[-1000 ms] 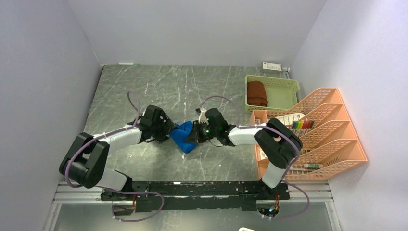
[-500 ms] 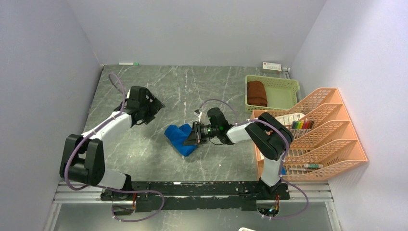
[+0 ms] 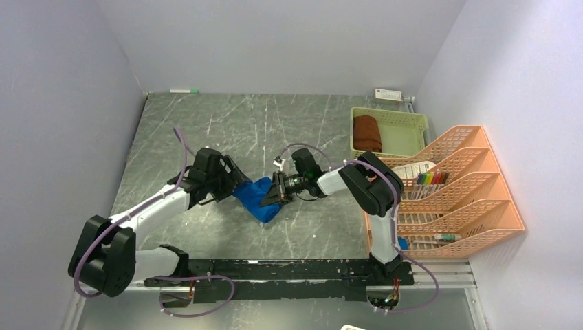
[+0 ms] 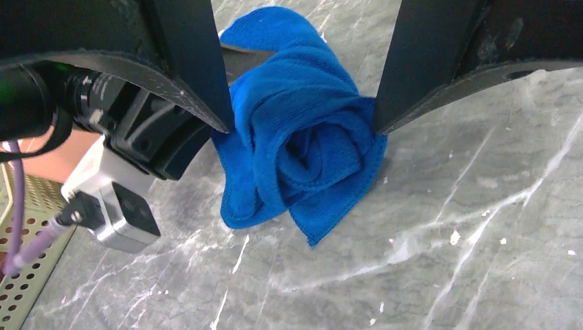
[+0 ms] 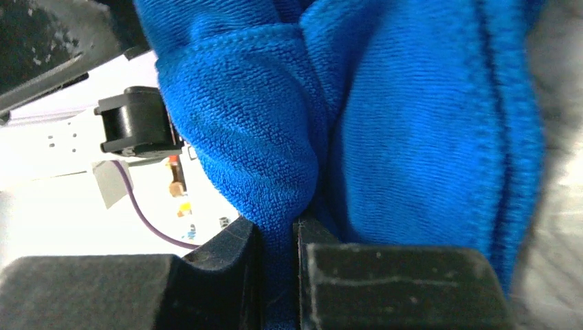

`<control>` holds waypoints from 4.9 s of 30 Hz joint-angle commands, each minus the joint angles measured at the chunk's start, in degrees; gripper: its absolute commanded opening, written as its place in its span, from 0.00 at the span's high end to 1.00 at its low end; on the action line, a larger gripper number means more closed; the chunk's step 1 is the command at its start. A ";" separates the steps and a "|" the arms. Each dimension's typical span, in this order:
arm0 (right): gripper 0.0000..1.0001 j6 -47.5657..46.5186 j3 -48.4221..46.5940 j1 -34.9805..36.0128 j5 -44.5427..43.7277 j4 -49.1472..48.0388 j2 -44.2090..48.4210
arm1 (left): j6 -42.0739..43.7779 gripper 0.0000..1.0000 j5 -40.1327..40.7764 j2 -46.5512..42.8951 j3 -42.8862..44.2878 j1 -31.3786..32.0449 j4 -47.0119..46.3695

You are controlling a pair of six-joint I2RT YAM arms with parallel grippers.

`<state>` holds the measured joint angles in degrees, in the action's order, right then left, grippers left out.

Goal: Roll the towels
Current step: Roll the towel at the center of the board.

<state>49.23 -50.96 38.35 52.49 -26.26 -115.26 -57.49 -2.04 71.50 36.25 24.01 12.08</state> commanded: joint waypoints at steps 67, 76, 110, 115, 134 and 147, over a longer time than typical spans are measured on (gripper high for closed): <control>0.10 -30.76 -21.59 27.91 -83.67 54.56 8.42 | 2.11 0.37 -4.86 30.58 7.59 7.44 -8.69; 0.18 -29.25 -18.33 28.41 -90.48 54.32 6.00 | 1.66 0.37 -7.18 29.31 7.13 5.44 -9.50; 1.00 -1.99 17.51 -2.33 -16.51 -3.56 16.09 | 9.36 0.13 -12.81 18.95 13.41 5.68 -3.01; 0.96 -0.85 17.30 -2.62 -14.67 -2.80 16.81 | 10.59 0.13 -10.45 23.74 16.68 7.94 -4.91; 0.01 -12.20 10.63 -2.62 -9.73 14.16 18.41 | 14.15 0.50 -6.44 40.10 26.19 10.88 -10.09; 0.00 -33.74 0.26 9.17 -66.60 44.05 38.84 | 18.57 0.61 1.29 41.23 32.20 11.37 0.00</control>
<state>22.76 -48.31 41.23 8.60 9.41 -79.07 -42.65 -11.14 109.95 67.35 35.90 8.36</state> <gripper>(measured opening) 0.999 0.468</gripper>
